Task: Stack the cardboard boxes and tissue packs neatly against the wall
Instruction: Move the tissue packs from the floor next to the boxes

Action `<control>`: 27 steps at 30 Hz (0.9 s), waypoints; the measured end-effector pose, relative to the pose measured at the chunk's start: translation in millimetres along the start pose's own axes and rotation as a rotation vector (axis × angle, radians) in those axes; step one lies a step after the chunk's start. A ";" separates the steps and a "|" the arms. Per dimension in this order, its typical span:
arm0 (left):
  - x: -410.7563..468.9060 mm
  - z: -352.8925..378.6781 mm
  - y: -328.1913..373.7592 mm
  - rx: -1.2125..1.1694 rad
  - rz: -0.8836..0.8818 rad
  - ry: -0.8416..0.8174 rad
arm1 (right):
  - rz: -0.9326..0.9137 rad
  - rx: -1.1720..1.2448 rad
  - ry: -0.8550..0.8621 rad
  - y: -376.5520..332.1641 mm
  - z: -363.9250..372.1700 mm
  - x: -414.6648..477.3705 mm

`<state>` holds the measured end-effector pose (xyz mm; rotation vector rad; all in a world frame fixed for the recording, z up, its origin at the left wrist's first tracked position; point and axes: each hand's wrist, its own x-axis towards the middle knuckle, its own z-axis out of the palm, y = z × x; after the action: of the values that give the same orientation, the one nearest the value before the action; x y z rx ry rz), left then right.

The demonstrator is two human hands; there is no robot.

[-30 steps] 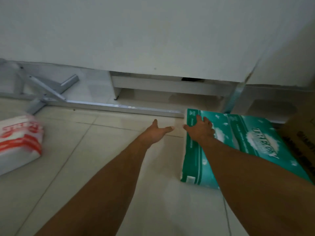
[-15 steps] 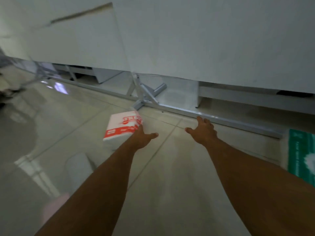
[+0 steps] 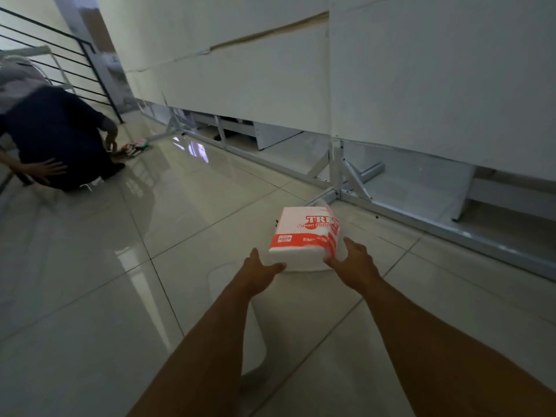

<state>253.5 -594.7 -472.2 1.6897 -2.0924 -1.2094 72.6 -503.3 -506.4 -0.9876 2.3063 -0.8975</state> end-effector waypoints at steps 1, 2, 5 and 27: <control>6.9 3.8 -1.2 -0.022 -0.006 0.001 | 0.002 0.039 -0.011 1.6 8.0 5.2; 15.3 7.8 -1.6 -0.046 -0.007 0.005 | 0.006 0.076 -0.021 1.3 14.0 8.6; 34.2 16.5 4.9 -0.112 0.021 0.029 | 0.012 0.180 -0.046 5.4 33.8 24.7; 66.6 60.1 -23.5 -0.306 -0.244 0.162 | 0.184 0.468 -0.143 55.9 43.0 67.6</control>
<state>212.4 -625.8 -549.3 1.8600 -1.5520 -1.3286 32.1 -541.6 -586.6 -0.6064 1.9043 -1.1724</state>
